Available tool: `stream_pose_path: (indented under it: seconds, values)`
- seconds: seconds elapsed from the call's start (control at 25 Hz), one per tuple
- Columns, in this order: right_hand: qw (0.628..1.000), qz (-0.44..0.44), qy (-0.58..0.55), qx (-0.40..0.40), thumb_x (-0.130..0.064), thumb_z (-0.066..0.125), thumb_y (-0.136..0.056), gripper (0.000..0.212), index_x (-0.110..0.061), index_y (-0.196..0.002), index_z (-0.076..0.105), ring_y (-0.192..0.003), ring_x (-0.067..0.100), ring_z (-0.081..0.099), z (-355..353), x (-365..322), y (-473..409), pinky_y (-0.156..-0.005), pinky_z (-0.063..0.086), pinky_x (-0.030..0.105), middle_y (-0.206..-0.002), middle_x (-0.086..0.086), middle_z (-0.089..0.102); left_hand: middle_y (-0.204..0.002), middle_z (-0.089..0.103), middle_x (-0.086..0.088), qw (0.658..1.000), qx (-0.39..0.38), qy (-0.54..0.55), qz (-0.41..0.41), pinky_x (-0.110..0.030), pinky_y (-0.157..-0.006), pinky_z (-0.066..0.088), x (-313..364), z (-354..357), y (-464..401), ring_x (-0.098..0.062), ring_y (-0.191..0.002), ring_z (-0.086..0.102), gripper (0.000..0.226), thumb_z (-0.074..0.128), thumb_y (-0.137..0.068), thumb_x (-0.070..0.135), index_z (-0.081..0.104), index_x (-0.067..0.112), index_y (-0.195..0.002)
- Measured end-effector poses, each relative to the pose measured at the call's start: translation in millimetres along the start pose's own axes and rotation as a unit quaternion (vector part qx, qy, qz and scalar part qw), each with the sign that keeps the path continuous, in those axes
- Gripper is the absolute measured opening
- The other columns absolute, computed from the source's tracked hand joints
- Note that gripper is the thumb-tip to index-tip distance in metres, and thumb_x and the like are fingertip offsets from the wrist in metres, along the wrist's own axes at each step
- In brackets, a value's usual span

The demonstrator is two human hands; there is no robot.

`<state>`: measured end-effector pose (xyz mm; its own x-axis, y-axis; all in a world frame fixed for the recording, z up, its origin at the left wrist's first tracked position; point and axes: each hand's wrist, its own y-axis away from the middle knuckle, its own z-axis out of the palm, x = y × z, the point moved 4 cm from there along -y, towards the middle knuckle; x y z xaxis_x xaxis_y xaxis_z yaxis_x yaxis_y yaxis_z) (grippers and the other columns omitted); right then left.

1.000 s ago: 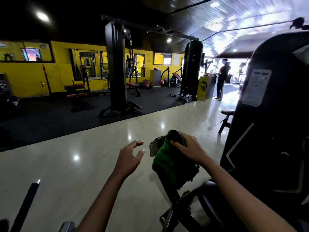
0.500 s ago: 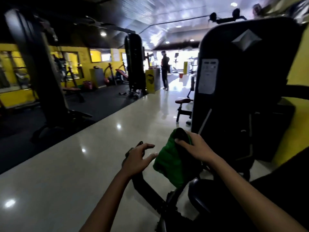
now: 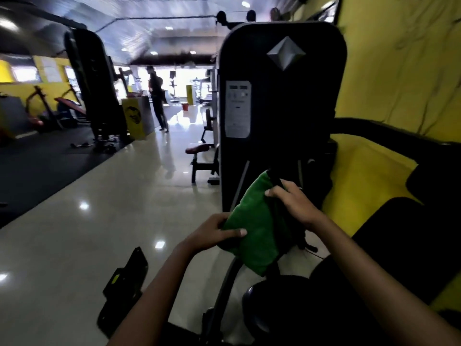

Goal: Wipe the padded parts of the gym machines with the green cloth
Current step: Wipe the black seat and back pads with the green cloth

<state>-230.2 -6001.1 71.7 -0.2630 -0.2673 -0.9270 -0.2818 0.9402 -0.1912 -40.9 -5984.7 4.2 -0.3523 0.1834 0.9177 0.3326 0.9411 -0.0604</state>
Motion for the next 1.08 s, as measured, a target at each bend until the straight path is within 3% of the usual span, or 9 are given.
stream_pose_path:
  seconds: [0.12, 0.2, 0.32, 0.44, 0.56, 0.68, 0.84, 0.96, 1.08]
  values:
    - [0.997, 0.038, 0.020, 0.058, -0.008, 0.046, -0.094, 0.013, -0.002, -0.089, 0.056, -0.080, 0.021, 0.063, -11, 27, -15, -0.076, 0.048, 0.033, -0.083, 0.005, 0.062, -0.106, 0.070, -0.015, 0.995, -0.085, 0.043, -0.005, -0.026, -0.078, 0.056, -15, 7, -48, -0.021, -0.095, 0.068, 0.025, 0.063, -0.089, 0.009, 0.064, -0.004, -0.111]
    - [0.992, 0.060, 0.038, 0.107, -0.011, 0.045, -0.095, 0.017, 0.002, -0.097, 0.056, -0.091, 0.033, 0.060, -16, 44, -21, -0.084, 0.046, 0.046, -0.092, 0.011, 0.061, -0.097, 0.072, -0.011, 0.990, -0.122, 0.073, -0.008, -0.025, -0.074, 0.056, -22, 12, -78, -0.021, -0.088, 0.069, 0.022, 0.060, -0.091, 0.009, 0.065, -0.006, -0.107]
    - [0.980, 0.074, 0.073, 0.172, -0.018, 0.047, -0.096, 0.027, -0.021, -0.121, 0.057, -0.105, 0.013, 0.059, -11, 58, -22, -0.088, 0.046, 0.031, -0.117, -0.002, 0.062, -0.081, 0.073, -0.008, 0.972, -0.170, 0.158, -0.040, -0.026, -0.065, 0.056, -28, 20, -115, -0.018, -0.072, 0.069, 0.015, 0.058, -0.093, 0.011, 0.068, 0.001, -0.091]
    - [0.949, 0.053, 0.248, 0.185, -0.037, 0.045, -0.091, 0.050, -0.023, -0.139, 0.042, -0.123, 0.009, 0.044, 18, 61, -20, -0.097, 0.034, 0.021, -0.138, -0.003, 0.048, -0.077, 0.070, -0.014, 0.954, -0.201, 0.208, -0.078, -0.026, -0.060, 0.055, -33, 18, -144, -0.019, -0.063, 0.067, 0.025, 0.052, -0.096, 0.012, 0.068, 0.002, -0.080]
    - [0.878, 0.082, 0.441, 0.165, -0.071, 0.031, -0.086, 0.075, -0.042, -0.150, 0.005, -0.142, 0.012, 0.012, 61, 84, -4, -0.109, 0.017, 0.033, -0.158, -0.010, 0.008, -0.099, 0.068, -0.020, 0.903, -0.251, 0.309, -0.160, -0.037, -0.079, 0.054, -45, 29, -154, -0.028, -0.085, 0.067, 0.036, 0.043, -0.099, 0.027, 0.066, 0.000, -0.102]
    - [0.848, 0.146, 0.470, 0.195, -0.084, 0.034, -0.074, 0.093, -0.050, -0.144, -0.016, -0.146, 0.022, -0.009, 90, 122, 20, -0.112, 0.008, 0.045, -0.156, -0.017, -0.019, -0.114, 0.068, -0.016, 0.875, -0.367, 0.275, -0.156, -0.043, -0.095, 0.049, -62, 51, -146, -0.031, -0.106, 0.064, 0.045, 0.054, -0.094, 0.043, 0.064, 0.006, -0.118]
    - [0.854, 0.201, 0.434, 0.206, -0.057, 0.047, -0.070, 0.096, -0.059, -0.135, -0.023, -0.133, 0.028, 0.029, 92, 158, 58, -0.098, 0.041, 0.047, -0.153, -0.026, -0.018, -0.110, 0.070, -0.014, 0.846, -0.452, 0.227, -0.170, -0.035, -0.092, 0.053, -93, 88, -121, -0.026, -0.105, 0.066, 0.046, 0.068, -0.086, 0.035, 0.063, 0.002, -0.117]
    - [0.872, 0.206, 0.391, 0.211, -0.049, 0.054, -0.064, 0.094, -0.058, -0.138, -0.004, -0.115, 0.021, 0.042, 89, 177, 76, -0.086, 0.043, 0.042, -0.155, -0.025, 0.001, -0.108, 0.069, -0.020, 0.833, -0.458, 0.233, -0.203, -0.034, -0.087, 0.054, -128, 111, -121, -0.028, -0.099, 0.068, 0.044, 0.067, -0.081, 0.028, 0.064, -0.005, -0.110]
    - [0.877, 0.230, 0.382, 0.176, -0.056, 0.058, -0.064, 0.087, -0.055, -0.135, 0.008, -0.118, 0.014, 0.037, 83, 213, 77, -0.092, 0.038, 0.039, -0.146, -0.018, 0.019, -0.096, 0.070, -0.019, 0.822, -0.450, 0.252, -0.244, -0.031, -0.075, 0.056, -163, 132, -133, -0.024, -0.082, 0.070, 0.028, 0.063, -0.081, 0.021, 0.068, -0.002, -0.095]
